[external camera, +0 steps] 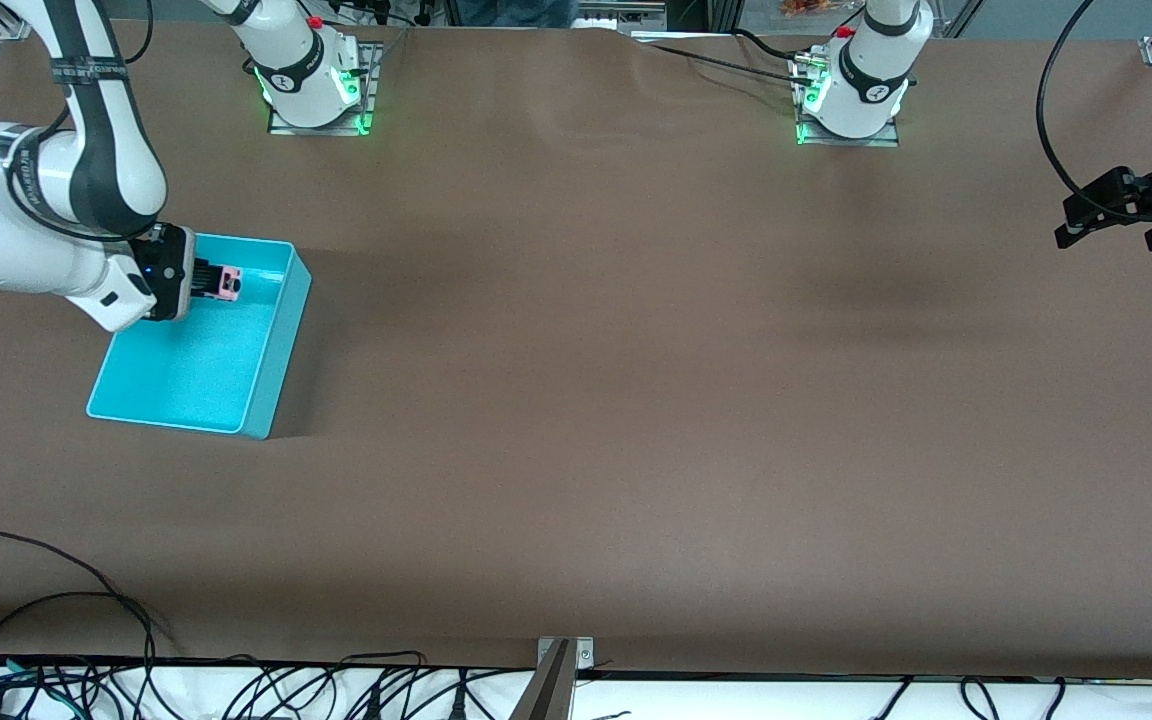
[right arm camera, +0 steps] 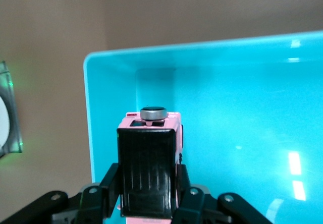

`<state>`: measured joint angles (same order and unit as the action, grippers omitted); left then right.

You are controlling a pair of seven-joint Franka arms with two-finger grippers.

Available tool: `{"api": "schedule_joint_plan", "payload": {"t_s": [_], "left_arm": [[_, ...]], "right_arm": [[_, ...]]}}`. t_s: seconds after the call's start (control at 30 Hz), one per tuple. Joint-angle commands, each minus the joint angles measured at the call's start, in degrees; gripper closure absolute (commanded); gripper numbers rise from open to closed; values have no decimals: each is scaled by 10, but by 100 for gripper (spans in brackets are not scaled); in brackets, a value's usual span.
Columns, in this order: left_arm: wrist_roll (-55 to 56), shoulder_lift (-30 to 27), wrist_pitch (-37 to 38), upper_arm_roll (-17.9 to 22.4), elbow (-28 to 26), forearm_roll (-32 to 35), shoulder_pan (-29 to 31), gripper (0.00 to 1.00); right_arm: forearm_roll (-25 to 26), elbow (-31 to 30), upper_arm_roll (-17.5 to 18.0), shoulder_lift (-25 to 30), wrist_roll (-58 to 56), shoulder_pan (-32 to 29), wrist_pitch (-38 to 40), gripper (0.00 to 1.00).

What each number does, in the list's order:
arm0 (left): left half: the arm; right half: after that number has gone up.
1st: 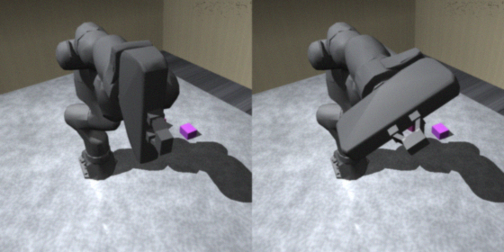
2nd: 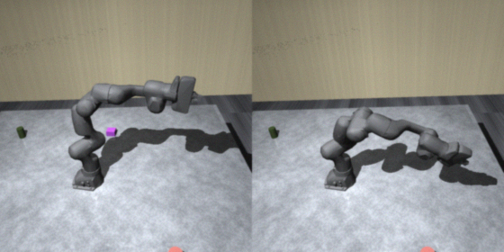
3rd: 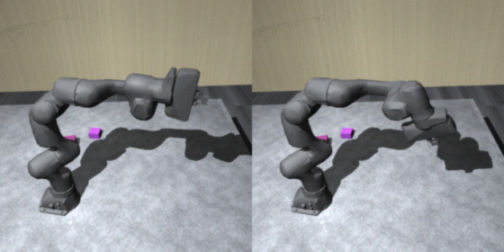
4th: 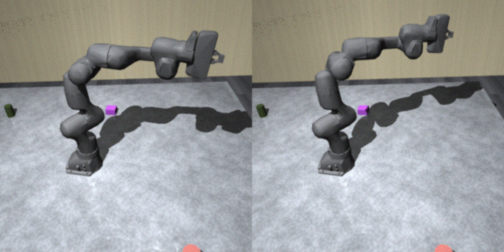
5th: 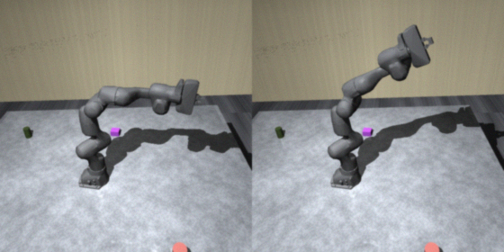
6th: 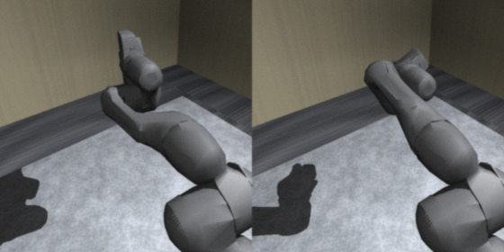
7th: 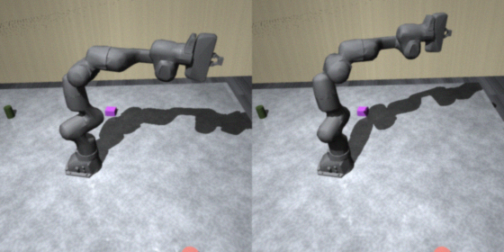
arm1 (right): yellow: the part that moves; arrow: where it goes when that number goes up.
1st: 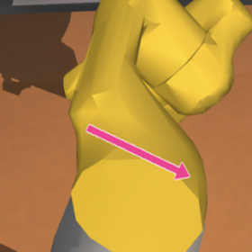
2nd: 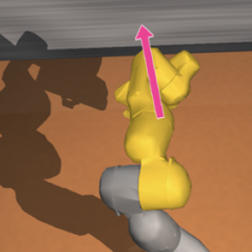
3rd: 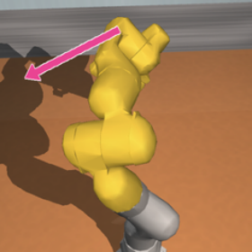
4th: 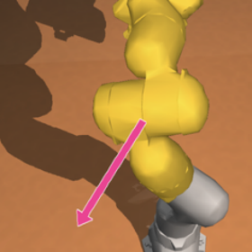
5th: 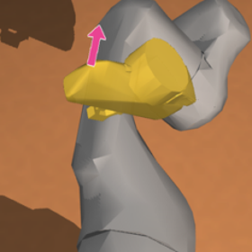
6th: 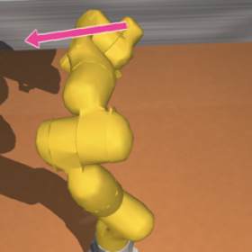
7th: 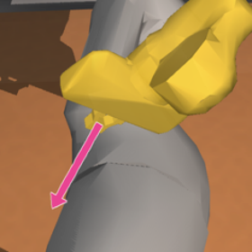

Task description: Wind and store pink jeep toy

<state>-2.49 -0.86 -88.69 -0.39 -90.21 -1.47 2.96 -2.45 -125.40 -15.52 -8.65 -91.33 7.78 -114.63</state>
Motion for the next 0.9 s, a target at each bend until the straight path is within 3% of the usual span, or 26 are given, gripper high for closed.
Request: {"api": "schedule_joint_plan", "payload": {"t_s": [0.0,0.2,0.43,0.5,0.53,0.63,0.87], "left_arm": [[-4,-11,-12,-7,-11,3,2,0],[-4,-32,-56,-7,-52,3,2,0],[-3,-31,-54,-9,-50,2,2,0],[-3,-29,-54,-8,-49,3,2,0],[-3,-27,-54,-8,-47,3,2,0],[-3,-27,-55,-9,-47,4,2,0],[-4,-26,-59,-11,-46,12,0,0]], "right_arm": [[-20,-82,-25,28,-48,3,-73,69],[-31,-102,-28,11,-56,3,-104,67],[-53,-120,-29,-8,-72,3,-146,53],[-56,-120,-28,-14,-72,3,-147,36],[-62,-119,-28,-16,-72,3,-147,22],[-75,-118,-29,-17,-72,3,-146,0],[-81,-100,-28,-17,-69,3,-141,0]]}}
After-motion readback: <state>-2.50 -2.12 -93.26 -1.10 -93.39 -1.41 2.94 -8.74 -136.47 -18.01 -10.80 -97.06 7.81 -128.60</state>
